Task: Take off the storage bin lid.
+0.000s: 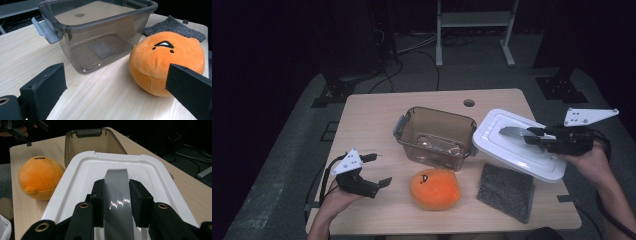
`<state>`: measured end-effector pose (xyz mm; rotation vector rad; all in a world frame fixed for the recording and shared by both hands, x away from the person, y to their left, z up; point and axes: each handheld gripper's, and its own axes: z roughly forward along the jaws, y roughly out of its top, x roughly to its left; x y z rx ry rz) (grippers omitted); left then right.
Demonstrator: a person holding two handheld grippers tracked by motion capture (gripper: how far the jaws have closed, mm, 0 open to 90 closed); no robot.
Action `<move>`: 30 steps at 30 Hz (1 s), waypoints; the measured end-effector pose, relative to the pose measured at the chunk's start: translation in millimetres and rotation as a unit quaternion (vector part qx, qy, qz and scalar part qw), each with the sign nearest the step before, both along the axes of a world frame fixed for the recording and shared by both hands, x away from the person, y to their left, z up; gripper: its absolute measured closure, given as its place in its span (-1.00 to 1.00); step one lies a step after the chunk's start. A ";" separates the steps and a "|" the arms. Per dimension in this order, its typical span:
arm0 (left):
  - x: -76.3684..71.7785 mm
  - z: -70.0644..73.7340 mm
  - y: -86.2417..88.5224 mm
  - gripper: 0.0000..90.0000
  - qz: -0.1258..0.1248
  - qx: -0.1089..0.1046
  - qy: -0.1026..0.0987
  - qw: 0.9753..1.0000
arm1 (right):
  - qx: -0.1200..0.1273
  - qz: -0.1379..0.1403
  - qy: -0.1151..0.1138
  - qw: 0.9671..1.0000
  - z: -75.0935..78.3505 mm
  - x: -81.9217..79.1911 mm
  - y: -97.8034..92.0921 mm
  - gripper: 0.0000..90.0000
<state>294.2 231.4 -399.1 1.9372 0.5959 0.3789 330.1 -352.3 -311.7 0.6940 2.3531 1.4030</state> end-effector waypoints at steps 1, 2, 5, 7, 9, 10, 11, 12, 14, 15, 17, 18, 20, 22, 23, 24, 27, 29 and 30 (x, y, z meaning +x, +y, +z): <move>0.0 0.0 0.2 -0.95 0.000 0.001 0.000 1.000 | 0.003 -0.003 0.001 1.000 -1.8 -1.0 -2.3 0.46; 0.0 0.0 0.3 -0.95 0.000 0.000 0.000 1.000 | 0.004 -0.004 0.003 1.000 -3.4 -1.8 -3.9 0.46; -0.2 0.1 0.6 -0.95 0.001 -0.002 0.001 1.000 | 0.006 -0.007 0.006 1.000 -8.6 -3.2 -8.7 0.46; -0.2 0.4 1.1 -0.95 0.002 -0.004 0.000 1.000 | 0.003 -0.010 0.011 1.000 -13.0 -4.5 -11.9 0.46; -0.1 0.6 1.5 -0.95 0.002 -0.003 -0.002 1.000 | 0.002 -0.012 0.015 1.000 -16.7 -5.3 -14.9 0.46; -0.2 0.8 1.7 -0.95 0.002 -0.003 -0.001 1.000 | 0.002 -0.013 0.016 1.000 -18.3 -5.7 -16.2 0.46; -0.2 0.9 1.7 -0.95 0.002 -0.003 -0.001 1.000 | 0.004 -0.015 0.018 1.000 -21.0 -6.5 -18.4 0.46; -0.2 0.8 1.6 -0.95 0.002 -0.004 -0.001 1.000 | 0.004 -0.016 0.019 1.000 -22.8 -7.1 -20.5 0.46; 0.0 0.5 1.1 -0.95 0.001 -0.004 -0.001 1.000 | 0.006 -0.020 0.024 0.999 -27.1 -8.4 -23.9 0.46; 0.0 0.4 1.0 -0.95 0.001 -0.003 0.000 1.000 | 0.006 -0.022 0.027 0.999 -28.3 -9.0 -24.9 0.46; 0.1 0.2 0.8 -0.95 0.001 -0.003 0.000 1.000 | 0.005 -0.024 0.029 0.999 -31.8 -9.5 -27.3 0.46; 0.1 0.3 0.7 -0.95 0.001 -0.003 0.000 1.000 | 0.004 -0.025 0.030 0.999 -33.4 -9.6 -28.2 0.46; 0.1 0.6 0.8 -0.95 0.002 -0.005 -0.001 1.000 | 0.004 -0.026 0.033 0.999 -37.2 -9.6 -29.7 0.46; -0.1 1.1 1.5 -0.95 0.003 -0.004 -0.002 1.000 | 0.004 -0.027 0.037 0.999 -40.6 -9.1 -30.5 0.46; -0.2 1.3 1.7 -0.95 0.003 -0.004 -0.002 1.000 | 0.004 -0.028 0.039 0.999 -43.1 -8.7 -30.9 0.46; -0.2 1.4 2.0 -0.95 0.003 -0.004 -0.002 1.000 | 0.005 -0.028 0.040 0.999 -44.7 -8.4 -31.0 0.46; -0.4 1.7 2.6 -0.95 0.003 -0.005 -0.003 1.000 | 0.005 -0.028 0.045 0.999 -51.3 -7.2 -31.4 0.46; -0.5 2.0 2.8 -0.95 0.003 -0.005 -0.004 1.000 | 0.005 -0.029 0.050 0.998 -55.5 -6.8 -31.6 0.46; -0.5 2.1 2.8 -0.95 0.003 -0.006 -0.004 1.000 | 0.005 -0.029 0.052 0.998 -57.3 -6.7 -31.9 0.46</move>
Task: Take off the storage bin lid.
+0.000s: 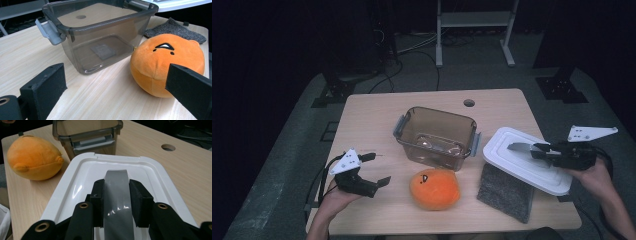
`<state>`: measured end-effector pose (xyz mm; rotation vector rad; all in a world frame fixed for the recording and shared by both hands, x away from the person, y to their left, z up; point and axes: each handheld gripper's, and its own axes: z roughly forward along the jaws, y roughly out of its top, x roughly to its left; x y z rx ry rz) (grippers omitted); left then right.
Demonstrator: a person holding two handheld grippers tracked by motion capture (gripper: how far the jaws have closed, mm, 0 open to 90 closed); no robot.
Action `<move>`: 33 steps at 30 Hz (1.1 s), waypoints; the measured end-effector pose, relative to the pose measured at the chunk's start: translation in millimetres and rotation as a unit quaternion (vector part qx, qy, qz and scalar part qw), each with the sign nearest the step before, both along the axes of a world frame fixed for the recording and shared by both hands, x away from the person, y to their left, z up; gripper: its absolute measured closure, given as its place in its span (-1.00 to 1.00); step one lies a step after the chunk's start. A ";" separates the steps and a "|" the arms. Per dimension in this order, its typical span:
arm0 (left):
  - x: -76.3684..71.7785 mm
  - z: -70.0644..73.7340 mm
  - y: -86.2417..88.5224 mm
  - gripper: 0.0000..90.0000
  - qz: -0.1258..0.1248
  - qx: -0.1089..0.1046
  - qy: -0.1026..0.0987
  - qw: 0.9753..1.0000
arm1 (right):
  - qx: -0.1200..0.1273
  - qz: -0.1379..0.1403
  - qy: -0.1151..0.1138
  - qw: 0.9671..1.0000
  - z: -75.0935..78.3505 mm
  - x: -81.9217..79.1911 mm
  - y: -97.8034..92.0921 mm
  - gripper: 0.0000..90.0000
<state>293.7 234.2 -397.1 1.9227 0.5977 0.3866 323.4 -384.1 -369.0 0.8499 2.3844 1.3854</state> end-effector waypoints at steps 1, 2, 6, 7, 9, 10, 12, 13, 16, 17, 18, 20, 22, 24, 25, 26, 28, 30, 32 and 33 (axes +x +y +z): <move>0.0 0.0 0.0 -0.95 0.000 0.000 0.000 1.000 | 0.001 -0.001 0.002 1.000 -3.0 0.3 -0.5 0.46; 0.1 -0.1 -0.1 -0.95 0.000 0.000 0.001 1.000 | 0.000 -0.001 0.004 1.000 -4.6 0.6 -1.0 0.46; 0.1 -0.9 -1.0 -0.95 -0.001 0.002 0.003 1.000 | 0.005 -0.003 0.012 1.000 -14.9 1.8 -0.8 0.46; 0.1 -0.9 -1.2 -0.95 -0.002 0.002 0.003 1.000 | 0.006 -0.004 0.013 1.000 -17.2 2.3 -0.4 0.46; -0.2 -0.6 -1.4 -0.95 -0.002 0.001 0.003 1.000 | 0.007 -0.003 0.015 1.000 -20.9 3.4 0.5 0.46; -0.3 -0.5 -1.4 -0.95 -0.002 0.001 0.003 1.000 | 0.007 -0.002 0.017 1.000 -23.0 4.1 1.1 0.46; -0.2 -0.4 -0.8 -0.95 -0.002 0.001 0.002 1.000 | 0.006 -0.002 0.022 1.000 -27.4 5.4 2.5 0.46; -0.1 -0.3 -0.4 -0.95 -0.002 0.000 0.002 1.000 | 0.006 -0.002 0.023 1.000 -28.8 5.9 2.8 0.46; 0.0 -0.2 0.0 -0.95 -0.001 0.000 0.001 1.000 | 0.009 -0.002 0.027 1.000 -34.2 7.2 3.9 0.46; -0.1 -0.1 -0.2 -0.95 -0.001 -0.001 0.001 1.000 | 0.010 -0.002 0.028 1.000 -36.5 7.8 4.1 0.46; -0.2 0.0 -0.2 -0.95 -0.002 0.000 0.001 1.000 | 0.011 -0.003 0.030 0.999 -38.4 8.0 4.5 0.46; -0.3 0.1 -0.3 -0.95 -0.002 -0.001 0.000 1.000 | 0.011 -0.002 0.032 0.999 -42.0 8.6 5.2 0.46; -0.3 0.2 -0.2 -0.95 -0.002 -0.001 0.000 1.000 | 0.012 -0.004 0.034 0.999 -45.3 9.2 5.8 0.46; -0.2 0.3 0.0 -0.95 -0.001 -0.002 0.000 1.000 | 0.013 -0.004 0.037 0.999 -48.9 9.7 6.9 0.46; -0.3 0.3 0.0 -0.95 -0.001 -0.002 0.000 1.000 | 0.014 -0.002 0.039 0.999 -50.8 10.0 7.9 0.46; -0.3 0.3 -0.1 -0.95 -0.001 -0.002 0.000 1.000 | 0.013 -0.002 0.040 0.999 -51.6 10.1 8.4 0.46; -0.3 0.3 0.0 -0.95 -0.001 -0.001 0.000 1.000 | 0.012 0.001 0.044 0.999 -55.0 10.8 11.1 0.46; -0.6 0.7 0.2 -0.95 -0.001 -0.001 0.001 1.000 | 0.010 0.003 0.045 0.999 -58.2 11.6 13.6 0.46; -0.8 0.9 0.5 -0.95 0.000 -0.002 0.001 1.000 | 0.009 0.006 0.050 0.999 -61.4 12.3 15.8 0.46; -0.8 1.1 0.8 -0.95 -0.001 -0.002 0.001 1.000 | 0.009 0.006 0.050 0.999 -62.6 12.3 16.5 0.46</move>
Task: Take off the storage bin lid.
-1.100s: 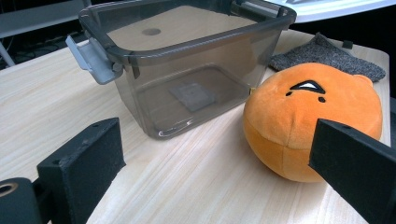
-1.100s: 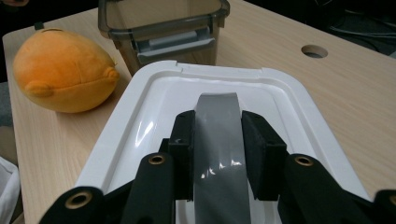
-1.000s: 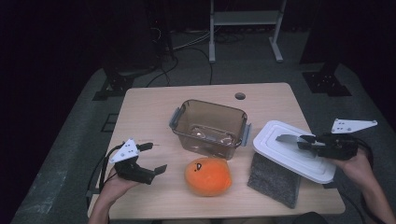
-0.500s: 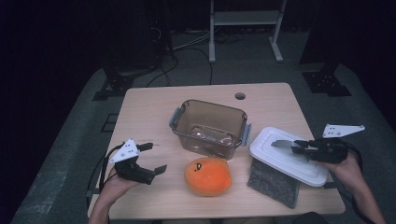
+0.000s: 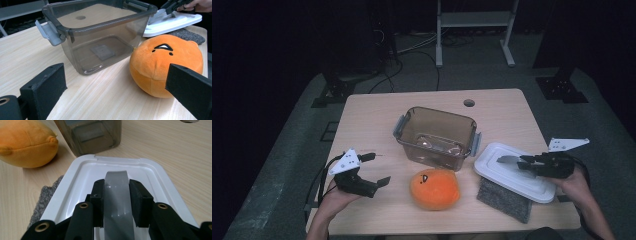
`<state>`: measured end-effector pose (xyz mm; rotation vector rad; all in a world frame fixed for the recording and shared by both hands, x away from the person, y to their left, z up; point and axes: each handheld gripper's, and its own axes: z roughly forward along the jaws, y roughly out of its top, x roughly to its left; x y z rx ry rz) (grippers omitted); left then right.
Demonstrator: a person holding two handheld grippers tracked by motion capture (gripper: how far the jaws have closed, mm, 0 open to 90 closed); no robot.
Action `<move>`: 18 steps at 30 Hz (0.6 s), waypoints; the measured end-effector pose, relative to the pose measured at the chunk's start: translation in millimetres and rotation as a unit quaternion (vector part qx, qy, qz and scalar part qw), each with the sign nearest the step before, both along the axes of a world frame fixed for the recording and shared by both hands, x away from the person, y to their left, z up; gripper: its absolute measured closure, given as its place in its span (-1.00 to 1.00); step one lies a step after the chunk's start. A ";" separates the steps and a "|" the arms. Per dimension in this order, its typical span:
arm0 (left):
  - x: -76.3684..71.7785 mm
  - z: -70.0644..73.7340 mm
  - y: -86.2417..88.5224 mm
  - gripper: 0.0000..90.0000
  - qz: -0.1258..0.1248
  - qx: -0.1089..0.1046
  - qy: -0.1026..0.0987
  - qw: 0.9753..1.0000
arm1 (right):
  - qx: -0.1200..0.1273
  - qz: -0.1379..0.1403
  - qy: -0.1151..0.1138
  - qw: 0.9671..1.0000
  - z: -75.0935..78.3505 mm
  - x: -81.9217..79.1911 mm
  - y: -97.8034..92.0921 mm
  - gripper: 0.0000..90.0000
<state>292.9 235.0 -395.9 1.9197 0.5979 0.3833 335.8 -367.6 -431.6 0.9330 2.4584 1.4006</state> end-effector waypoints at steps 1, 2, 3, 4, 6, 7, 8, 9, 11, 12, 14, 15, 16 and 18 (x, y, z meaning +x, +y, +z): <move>0.0 0.1 0.2 -0.95 0.000 0.000 -0.001 1.000 | 0.001 0.001 0.000 1.000 -1.2 0.5 0.4 0.46; 0.0 0.1 0.4 -0.95 0.000 0.000 0.000 1.000 | 0.002 0.001 0.001 1.000 -2.0 0.4 0.7 0.46; 0.0 0.1 0.4 -0.95 0.000 0.000 0.000 1.000 | 0.002 0.002 0.003 1.000 -3.0 0.4 0.8 0.46; 0.0 0.1 0.3 -0.95 0.000 0.000 -0.001 1.000 | 0.003 0.002 0.004 1.000 -4.1 0.2 1.2 0.46; 0.1 0.2 0.4 -0.95 -0.001 0.000 0.000 1.000 | 0.001 0.002 0.008 1.000 -6.5 -0.3 1.4 0.46; 0.1 0.2 0.3 -0.95 -0.001 0.000 0.000 1.000 | 0.001 0.003 0.010 1.000 -7.8 -0.4 1.5 0.46; 0.1 0.1 0.2 -0.95 0.000 0.000 0.000 1.000 | 0.001 0.003 0.011 1.000 -9.1 -0.5 1.5 0.46; 0.0 0.0 0.0 -0.95 0.000 0.000 0.000 1.000 | 0.001 0.003 0.014 1.000 -10.1 -1.0 1.4 0.46; 0.0 -0.3 -0.3 -0.95 0.000 0.000 0.000 1.000 | 0.003 0.004 0.015 1.000 -12.1 -1.1 0.9 0.46; 0.1 -0.4 -0.4 -0.95 0.000 0.000 0.000 1.000 | 0.004 0.003 0.016 1.000 -12.6 -1.3 0.8 0.46; 0.1 -0.5 -0.7 -0.95 -0.001 0.000 0.000 1.000 | 0.004 0.003 0.018 1.000 -13.9 -1.6 0.7 0.46; 0.1 -0.5 -0.8 -0.95 -0.001 0.000 0.000 1.000 | 0.003 0.004 0.019 1.000 -14.5 -1.9 0.8 0.45; 0.2 -0.5 -0.8 -0.95 -0.001 0.000 0.000 1.000 | 0.003 0.004 0.021 1.000 -14.9 -2.1 0.6 0.45; 0.3 -0.8 -0.7 -0.95 -0.001 -0.001 0.000 1.000 | 0.005 0.004 0.022 1.000 -15.5 -2.7 0.6 0.44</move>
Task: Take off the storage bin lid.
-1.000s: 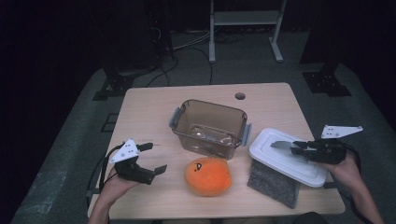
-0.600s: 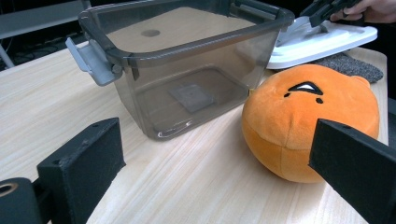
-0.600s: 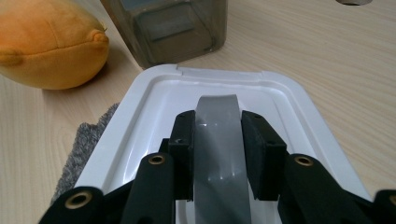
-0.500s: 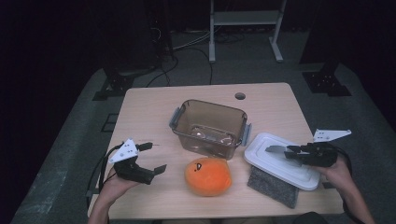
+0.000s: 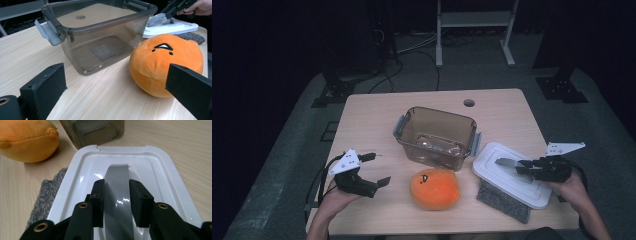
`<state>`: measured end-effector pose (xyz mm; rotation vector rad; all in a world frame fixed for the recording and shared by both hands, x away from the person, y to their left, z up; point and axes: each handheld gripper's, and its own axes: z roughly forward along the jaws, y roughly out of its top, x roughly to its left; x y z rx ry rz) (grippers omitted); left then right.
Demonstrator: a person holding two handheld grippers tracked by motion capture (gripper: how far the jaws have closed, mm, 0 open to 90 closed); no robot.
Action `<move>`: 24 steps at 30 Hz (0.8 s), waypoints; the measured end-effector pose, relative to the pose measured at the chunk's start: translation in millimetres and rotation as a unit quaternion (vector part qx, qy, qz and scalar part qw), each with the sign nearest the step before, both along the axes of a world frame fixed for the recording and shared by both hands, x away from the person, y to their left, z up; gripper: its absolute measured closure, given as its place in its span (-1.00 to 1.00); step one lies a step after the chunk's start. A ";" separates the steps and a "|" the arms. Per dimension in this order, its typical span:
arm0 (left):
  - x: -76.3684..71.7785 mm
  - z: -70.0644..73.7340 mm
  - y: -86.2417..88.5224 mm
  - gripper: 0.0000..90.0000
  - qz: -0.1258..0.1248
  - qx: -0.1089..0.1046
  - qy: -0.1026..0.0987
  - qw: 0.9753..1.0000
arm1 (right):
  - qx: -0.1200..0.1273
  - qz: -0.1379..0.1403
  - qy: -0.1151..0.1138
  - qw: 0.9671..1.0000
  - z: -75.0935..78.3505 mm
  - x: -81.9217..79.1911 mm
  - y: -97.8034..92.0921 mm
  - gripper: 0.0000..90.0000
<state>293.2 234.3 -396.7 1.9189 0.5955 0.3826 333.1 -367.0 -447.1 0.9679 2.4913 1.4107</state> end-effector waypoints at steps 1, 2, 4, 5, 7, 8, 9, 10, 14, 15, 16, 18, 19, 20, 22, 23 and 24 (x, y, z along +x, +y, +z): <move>0.0 0.0 0.2 -0.95 0.000 0.000 0.000 1.000 | 0.002 -0.001 0.000 1.000 0.0 -0.4 0.1 0.41; -0.1 0.0 0.2 -0.95 0.000 0.000 0.000 1.000 | 0.005 -0.002 -0.002 1.000 1.0 -0.8 -0.2 0.36; -0.1 0.1 0.3 -0.95 0.000 0.001 0.001 1.000 | 0.014 -0.004 -0.004 1.000 4.8 -1.5 0.5 0.28; -0.1 0.1 0.4 -0.95 0.001 0.001 0.000 1.000 | 0.012 -0.004 -0.010 1.000 7.5 -1.9 1.3 0.26; -0.1 -0.1 0.2 -0.95 0.000 0.001 0.000 1.000 | 0.019 -0.001 -0.017 1.000 14.3 -3.2 3.7 0.22; 0.1 -0.1 0.3 -0.95 0.000 0.001 0.000 1.000 | 0.020 0.001 -0.022 1.000 18.1 -3.7 5.6 0.19; 0.2 -0.2 0.5 -0.95 0.000 0.003 0.000 1.000 | 0.021 0.003 -0.025 0.999 22.1 -4.5 8.0 0.16; 0.3 -0.3 0.7 -0.95 0.000 0.003 0.001 1.000 | 0.023 0.007 -0.029 0.999 25.8 -5.0 10.7 0.15; 0.4 -0.6 2.3 -0.95 0.002 0.003 0.002 1.000 | 0.030 0.025 -0.042 0.998 38.7 -7.2 23.1 0.08; 0.5 -0.6 2.6 -0.95 0.003 0.003 0.002 1.000 | 0.033 0.029 -0.042 0.998 41.2 -7.6 26.3 0.07; 0.5 -0.7 2.9 -0.95 0.003 0.003 0.002 1.000 | 0.033 0.035 -0.044 0.998 43.4 -8.0 29.7 0.05; 0.7 -0.7 3.3 -0.95 0.003 0.003 0.001 1.000 | 0.036 0.045 -0.046 0.997 47.1 -8.6 36.6 0.03; 0.7 -0.8 3.4 -0.95 0.004 0.003 0.002 1.000 | 0.038 0.050 -0.046 0.997 48.9 -9.0 40.0 0.03; 0.8 -1.0 3.5 -0.95 0.005 0.002 0.002 1.000 | 0.040 0.055 -0.047 0.997 50.7 -9.3 43.2 0.02; 0.9 -1.4 3.7 -0.95 0.005 0.003 0.002 1.000 | 0.046 0.064 -0.050 0.996 54.4 -9.9 49.9 0.01; 0.9 -1.5 3.7 -0.95 0.005 0.004 0.002 1.000 | 0.046 0.069 -0.051 0.995 56.7 -10.4 53.0 0.00; 0.9 -1.5 3.8 -0.95 0.006 0.004 0.002 1.000 | 0.047 0.075 -0.051 0.995 59.0 -10.8 56.5 -0.01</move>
